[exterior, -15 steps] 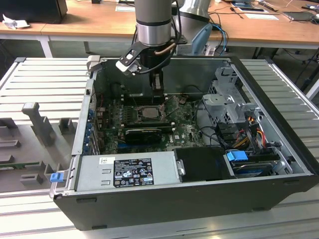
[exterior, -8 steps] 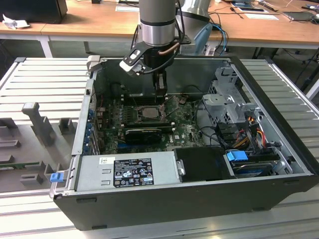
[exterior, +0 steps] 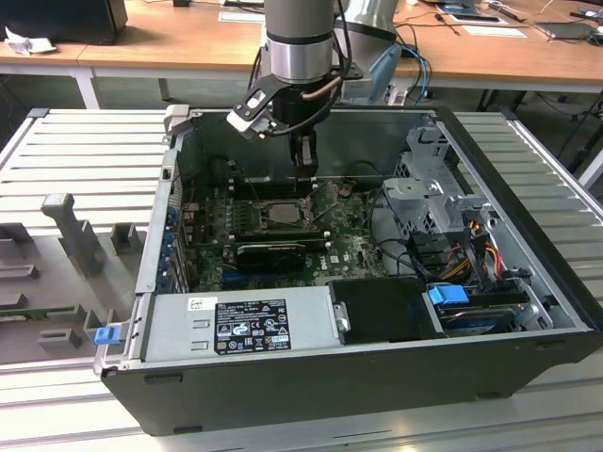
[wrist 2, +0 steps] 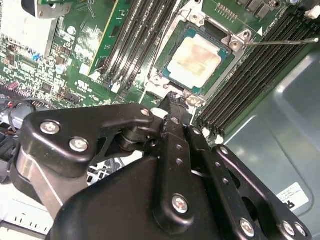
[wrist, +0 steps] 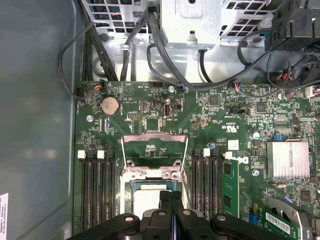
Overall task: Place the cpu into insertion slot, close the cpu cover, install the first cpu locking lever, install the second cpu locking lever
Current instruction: 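Close the cpu cover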
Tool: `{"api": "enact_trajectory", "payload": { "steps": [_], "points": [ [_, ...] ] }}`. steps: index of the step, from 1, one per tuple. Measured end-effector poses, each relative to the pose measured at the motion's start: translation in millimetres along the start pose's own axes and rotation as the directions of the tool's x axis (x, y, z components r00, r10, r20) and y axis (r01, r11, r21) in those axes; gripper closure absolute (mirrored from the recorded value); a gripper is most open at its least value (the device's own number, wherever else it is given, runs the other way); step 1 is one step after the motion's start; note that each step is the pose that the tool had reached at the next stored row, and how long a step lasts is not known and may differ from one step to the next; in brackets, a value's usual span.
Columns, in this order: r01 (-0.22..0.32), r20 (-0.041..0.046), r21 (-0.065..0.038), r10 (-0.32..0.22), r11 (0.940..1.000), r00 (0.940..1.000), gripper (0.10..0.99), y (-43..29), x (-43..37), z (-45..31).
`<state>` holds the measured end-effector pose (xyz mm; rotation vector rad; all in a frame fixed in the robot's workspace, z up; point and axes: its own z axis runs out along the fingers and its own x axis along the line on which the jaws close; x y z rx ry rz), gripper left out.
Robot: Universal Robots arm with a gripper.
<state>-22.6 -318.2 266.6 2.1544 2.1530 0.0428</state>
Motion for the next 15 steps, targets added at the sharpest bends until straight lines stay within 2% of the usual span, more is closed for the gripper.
{"api": "enact_trajectory", "payload": {
  "steps": [6,7,10,11,12,13,15],
  "points": [
    [0.000,0.0006,0.000,0.000,1.0000,1.0000,0.980,2.8,0.8,-0.8],
    [0.001,0.0004,0.000,-0.001,1.0000,1.0000,0.980,5.5,1.3,-0.5],
    [0.005,-0.0016,0.003,-0.005,1.0000,1.0000,0.980,19.4,2.0,0.7],
    [0.006,-0.0065,0.022,-0.006,0.9997,1.0000,0.980,28.4,2.0,1.3],
    [0.006,-0.0190,0.035,-0.005,0.9994,0.9998,0.980,34.1,2.0,1.9],
    [0.005,-0.0318,0.042,-0.004,0.9991,0.9995,0.980,37.8,2.1,2.2],
    [0.006,-0.0446,0.044,-0.004,0.9990,0.9990,0.980,42.0,2.2,3.5]
  ]
}}
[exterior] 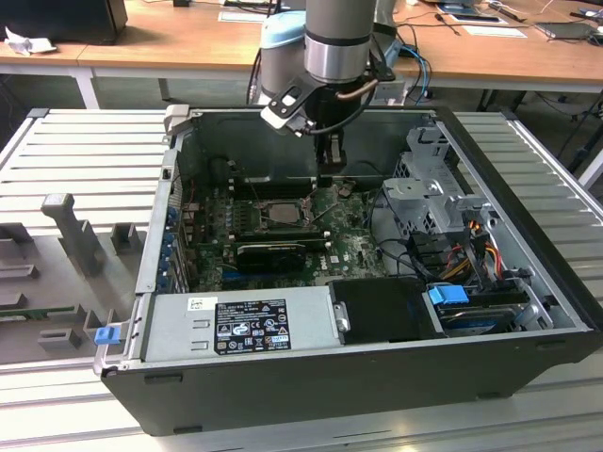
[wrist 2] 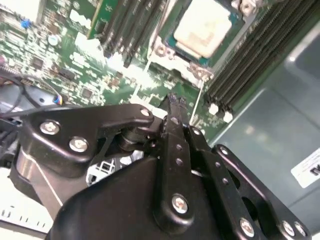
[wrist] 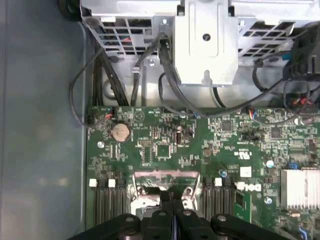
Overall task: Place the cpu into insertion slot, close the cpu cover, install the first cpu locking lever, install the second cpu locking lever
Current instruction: 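Close the cpu cover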
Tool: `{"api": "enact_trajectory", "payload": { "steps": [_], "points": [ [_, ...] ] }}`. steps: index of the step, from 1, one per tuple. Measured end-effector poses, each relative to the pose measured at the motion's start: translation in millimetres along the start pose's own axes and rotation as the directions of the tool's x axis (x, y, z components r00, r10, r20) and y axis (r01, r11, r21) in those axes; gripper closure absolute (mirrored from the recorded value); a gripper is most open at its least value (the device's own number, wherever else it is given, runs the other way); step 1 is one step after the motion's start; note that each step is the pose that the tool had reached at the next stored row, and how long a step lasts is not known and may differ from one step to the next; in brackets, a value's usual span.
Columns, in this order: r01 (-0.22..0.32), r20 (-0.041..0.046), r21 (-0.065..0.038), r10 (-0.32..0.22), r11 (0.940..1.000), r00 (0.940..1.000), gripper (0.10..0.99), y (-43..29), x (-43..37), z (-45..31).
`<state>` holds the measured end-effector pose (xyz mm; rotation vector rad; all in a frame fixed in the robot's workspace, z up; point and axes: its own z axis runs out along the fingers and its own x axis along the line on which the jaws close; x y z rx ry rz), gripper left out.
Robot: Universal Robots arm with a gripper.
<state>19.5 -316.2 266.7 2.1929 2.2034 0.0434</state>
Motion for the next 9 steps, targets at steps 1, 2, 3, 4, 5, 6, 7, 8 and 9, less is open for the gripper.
{"api": "enact_trajectory", "payload": {
  "steps": [1,2,3,4,5,6,7,8,9],
  "points": [
    [0.000,-0.0004,0.000,0.000,1.0000,1.0000,0.980,1.6,0.3,0.7],
    [0.000,0.0001,0.000,0.000,1.0000,1.0000,0.980,3.8,0.6,1.3],
    [0.000,0.0004,0.000,0.000,1.0000,1.0000,0.980,7.0,1.2,1.9],
    [0.000,0.0004,0.000,0.000,1.0000,1.0000,0.980,9.7,2.1,2.4],
    [0.000,0.0003,0.000,0.000,1.0000,1.0000,0.980,12.0,2.6,2.9],
    [0.000,0.0003,0.000,0.000,1.0000,1.0000,0.980,16.3,3.1,3.5],
    [0.001,0.0005,0.000,-0.001,1.0000,1.0000,0.980,18.6,3.3,3.7],
    [0.000,0.0004,0.000,0.000,1.0000,1.0000,0.980,21.2,3.5,4.1],
    [0.000,0.0003,0.000,0.000,1.0000,1.0000,0.980,23.1,3.6,4.5]
  ]
}}
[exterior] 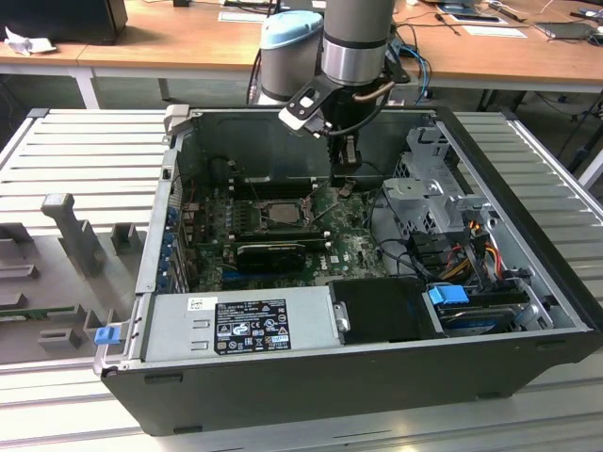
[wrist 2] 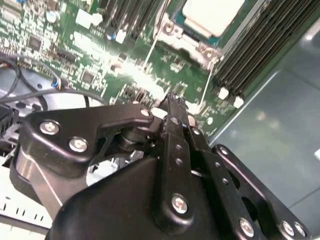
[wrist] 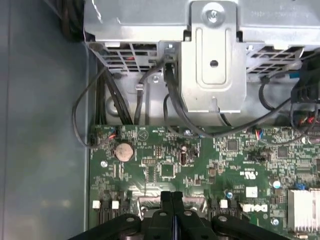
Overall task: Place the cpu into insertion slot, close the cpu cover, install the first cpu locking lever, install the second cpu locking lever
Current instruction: 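Close the cpu cover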
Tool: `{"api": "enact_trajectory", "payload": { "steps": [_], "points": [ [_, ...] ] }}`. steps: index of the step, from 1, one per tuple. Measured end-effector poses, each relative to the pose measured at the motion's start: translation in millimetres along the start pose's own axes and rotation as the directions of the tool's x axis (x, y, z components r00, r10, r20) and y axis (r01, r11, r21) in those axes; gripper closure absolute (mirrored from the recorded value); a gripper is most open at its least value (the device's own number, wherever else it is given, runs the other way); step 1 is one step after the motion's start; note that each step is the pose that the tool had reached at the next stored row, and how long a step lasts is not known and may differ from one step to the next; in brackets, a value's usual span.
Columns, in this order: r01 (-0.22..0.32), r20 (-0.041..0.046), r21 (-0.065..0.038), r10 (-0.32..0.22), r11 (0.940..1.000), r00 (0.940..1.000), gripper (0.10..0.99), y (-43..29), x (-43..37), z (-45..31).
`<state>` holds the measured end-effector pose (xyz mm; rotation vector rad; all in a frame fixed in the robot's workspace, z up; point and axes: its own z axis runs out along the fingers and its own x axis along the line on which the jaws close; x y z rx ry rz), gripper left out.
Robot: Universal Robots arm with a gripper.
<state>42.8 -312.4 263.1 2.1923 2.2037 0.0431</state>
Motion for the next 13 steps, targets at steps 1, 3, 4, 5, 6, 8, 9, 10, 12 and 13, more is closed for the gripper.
{"api": "enact_trajectory", "payload": {
  "steps": [1,3,4,5,6,8,9,10,12,13],
  "points": [
    [0.000,0.0001,0.000,0.000,1.0000,1.0000,0.980,2.2,0.1,0.5],
    [0.000,0.0001,0.000,0.000,1.0000,1.0000,0.980,8.9,0.2,2.6],
    [0.000,0.0001,0.000,0.000,1.0000,1.0000,0.980,13.9,0.1,4.4],
    [0.000,0.0001,0.000,0.000,1.0000,1.0000,0.980,16.3,0.2,7.5],
    [0.000,0.0001,0.000,0.000,1.0000,1.0000,0.980,17.3,0.2,10.8],
    [0.000,0.0000,0.001,0.000,1.0000,1.0000,0.980,17.2,0.1,14.8],
    [0.000,0.0000,0.004,0.000,1.0000,1.0000,0.980,17.0,0.0,15.8],
    [0.000,0.0001,0.009,0.000,1.0000,1.0000,0.980,15.5,0.1,16.1],
    [0.000,0.0003,0.009,0.000,1.0000,1.0000,0.980,13.7,0.0,16.2],
    [0.000,0.0002,0.009,0.000,1.0000,1.0000,0.980,13.7,0.0,16.2]
  ]
}}
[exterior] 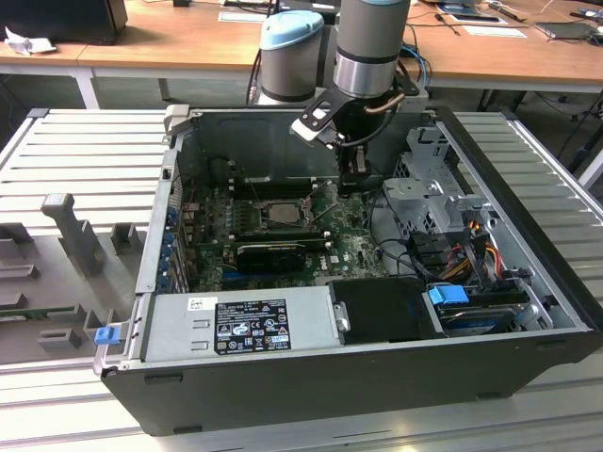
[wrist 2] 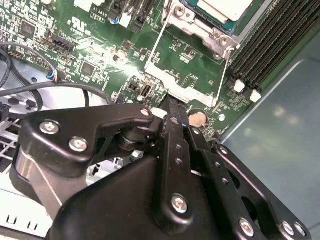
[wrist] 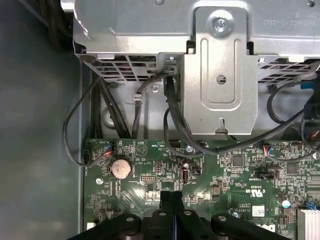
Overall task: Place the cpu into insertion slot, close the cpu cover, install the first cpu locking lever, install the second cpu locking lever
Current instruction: 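Close the cpu cover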
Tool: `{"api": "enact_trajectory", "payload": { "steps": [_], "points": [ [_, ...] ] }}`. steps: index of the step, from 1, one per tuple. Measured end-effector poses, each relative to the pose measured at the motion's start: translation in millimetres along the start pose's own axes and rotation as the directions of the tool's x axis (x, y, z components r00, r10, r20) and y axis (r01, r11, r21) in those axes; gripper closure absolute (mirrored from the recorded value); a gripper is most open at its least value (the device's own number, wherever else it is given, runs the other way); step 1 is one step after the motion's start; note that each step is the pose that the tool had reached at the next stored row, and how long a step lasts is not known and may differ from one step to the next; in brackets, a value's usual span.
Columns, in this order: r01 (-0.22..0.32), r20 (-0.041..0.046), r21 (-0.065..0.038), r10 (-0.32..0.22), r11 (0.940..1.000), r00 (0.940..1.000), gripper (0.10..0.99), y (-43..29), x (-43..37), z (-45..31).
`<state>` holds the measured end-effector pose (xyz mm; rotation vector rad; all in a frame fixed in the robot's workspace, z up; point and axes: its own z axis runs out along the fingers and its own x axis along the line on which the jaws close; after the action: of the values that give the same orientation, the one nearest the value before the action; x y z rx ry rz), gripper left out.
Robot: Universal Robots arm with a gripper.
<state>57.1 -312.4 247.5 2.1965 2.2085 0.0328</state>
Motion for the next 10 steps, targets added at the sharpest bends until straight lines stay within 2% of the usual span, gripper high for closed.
{"api": "enact_trajectory", "payload": {
  "steps": [7,10],
  "points": [
    [0.001,0.0001,0.000,-0.001,1.0000,1.0000,0.980,-6.2,-0.4,0.4],
    [0.001,-0.0002,0.000,-0.001,1.0000,1.0000,0.980,-12.9,-0.4,0.2]
  ]
}}
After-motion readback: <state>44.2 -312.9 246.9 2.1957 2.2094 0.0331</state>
